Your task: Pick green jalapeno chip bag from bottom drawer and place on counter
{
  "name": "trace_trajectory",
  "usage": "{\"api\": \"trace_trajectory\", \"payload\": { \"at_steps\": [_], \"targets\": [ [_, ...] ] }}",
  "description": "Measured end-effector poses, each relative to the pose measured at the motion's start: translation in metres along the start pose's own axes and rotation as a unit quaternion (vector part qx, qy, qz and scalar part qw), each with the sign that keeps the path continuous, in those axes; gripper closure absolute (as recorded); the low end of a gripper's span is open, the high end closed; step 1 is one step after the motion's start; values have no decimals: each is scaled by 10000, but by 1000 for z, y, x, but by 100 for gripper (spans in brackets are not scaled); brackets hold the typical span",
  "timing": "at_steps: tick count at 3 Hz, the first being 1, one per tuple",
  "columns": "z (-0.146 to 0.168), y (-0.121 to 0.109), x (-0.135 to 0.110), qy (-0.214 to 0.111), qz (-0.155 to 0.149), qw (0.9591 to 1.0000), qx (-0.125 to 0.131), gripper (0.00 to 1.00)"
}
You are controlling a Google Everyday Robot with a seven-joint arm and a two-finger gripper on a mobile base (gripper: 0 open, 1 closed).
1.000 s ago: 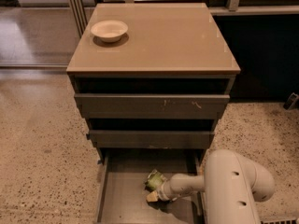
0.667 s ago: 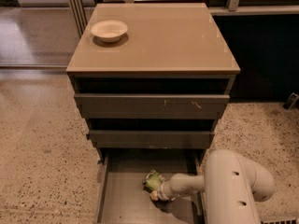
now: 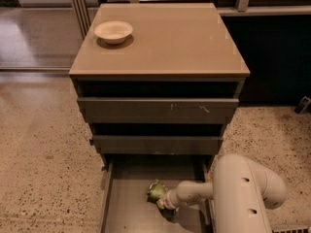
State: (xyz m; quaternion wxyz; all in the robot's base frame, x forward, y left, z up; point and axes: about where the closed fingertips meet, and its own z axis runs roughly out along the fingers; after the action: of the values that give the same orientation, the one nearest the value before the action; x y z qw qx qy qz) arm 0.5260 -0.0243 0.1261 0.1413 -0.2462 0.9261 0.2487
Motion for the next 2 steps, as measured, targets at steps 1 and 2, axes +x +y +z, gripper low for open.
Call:
{"api": "trace_trajectory", "payload": {
  "at_steps": [1,2],
  "targets": [
    [-36,21,-17,-426,-24,9991,-56,100],
    [-109,50,-35,-920,-9,9957,-54,100]
  ]
}}
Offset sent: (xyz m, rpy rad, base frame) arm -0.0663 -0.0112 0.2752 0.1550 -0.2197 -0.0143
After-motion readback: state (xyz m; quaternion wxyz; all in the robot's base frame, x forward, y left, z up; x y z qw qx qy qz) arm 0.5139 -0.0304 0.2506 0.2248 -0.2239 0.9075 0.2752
